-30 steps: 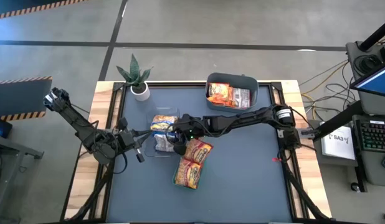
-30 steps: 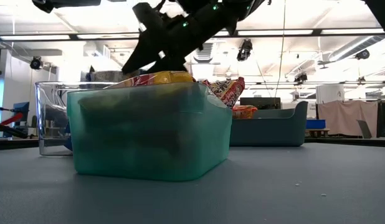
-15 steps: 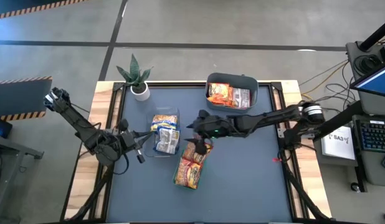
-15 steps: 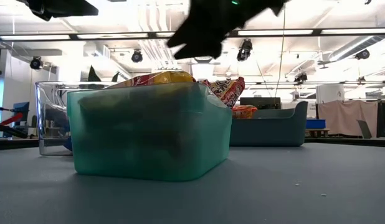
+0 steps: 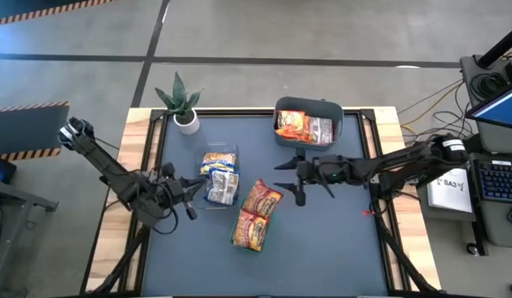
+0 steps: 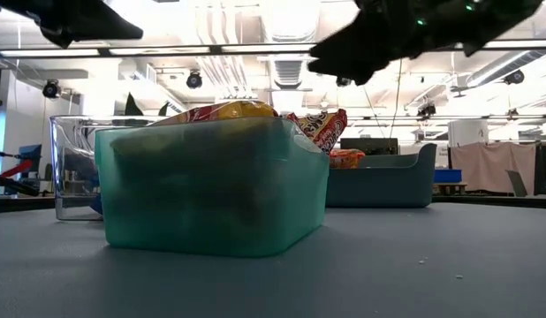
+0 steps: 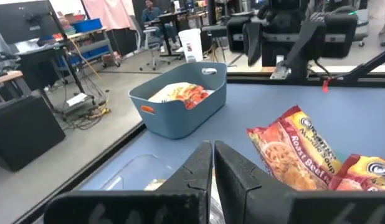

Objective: Sort Maruchan noodles
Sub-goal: Return to Home Position

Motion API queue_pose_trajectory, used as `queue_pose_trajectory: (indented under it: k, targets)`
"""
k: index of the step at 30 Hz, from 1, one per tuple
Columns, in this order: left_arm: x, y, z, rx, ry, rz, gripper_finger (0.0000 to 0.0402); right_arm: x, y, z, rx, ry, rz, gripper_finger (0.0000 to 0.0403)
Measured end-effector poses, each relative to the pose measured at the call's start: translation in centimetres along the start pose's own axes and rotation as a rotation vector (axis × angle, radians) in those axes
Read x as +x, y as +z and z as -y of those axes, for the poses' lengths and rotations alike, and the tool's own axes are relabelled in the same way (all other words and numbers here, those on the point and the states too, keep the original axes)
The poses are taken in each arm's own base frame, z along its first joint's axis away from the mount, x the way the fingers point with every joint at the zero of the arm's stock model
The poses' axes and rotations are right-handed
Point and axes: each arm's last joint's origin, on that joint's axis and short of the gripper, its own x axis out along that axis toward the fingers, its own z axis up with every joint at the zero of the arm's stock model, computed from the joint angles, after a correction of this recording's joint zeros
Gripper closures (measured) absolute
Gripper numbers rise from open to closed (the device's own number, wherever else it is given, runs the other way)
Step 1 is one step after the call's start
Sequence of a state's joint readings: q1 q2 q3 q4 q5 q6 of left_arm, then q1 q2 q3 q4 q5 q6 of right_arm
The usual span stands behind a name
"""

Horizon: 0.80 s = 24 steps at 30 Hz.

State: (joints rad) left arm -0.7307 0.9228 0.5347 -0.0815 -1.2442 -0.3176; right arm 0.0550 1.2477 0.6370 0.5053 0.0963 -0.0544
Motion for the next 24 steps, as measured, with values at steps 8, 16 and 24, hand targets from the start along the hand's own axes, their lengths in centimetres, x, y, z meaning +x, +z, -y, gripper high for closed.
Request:
queue_pose_trajectory:
  k: [8, 16, 24]
  targets:
    - [1.2, -1.5, 1.8, -0.058, -0.029, -0.048, 0.0401, -3.4, -1.1, 0.4, 0.002, -0.008, 0.029, 0.017]
    - [3.4, 0.4, 3.5, 0.058, -0.317, 0.043, 0.0402, -5.2, -1.3, 0.5, -0.009, -0.017, 0.069, 0.017]
    - [4.4, 1.1, 0.0, 0.194, -0.407, -0.007, 0.0402, -5.8, -1.6, 0.6, -0.04, -0.018, 0.073, 0.017]
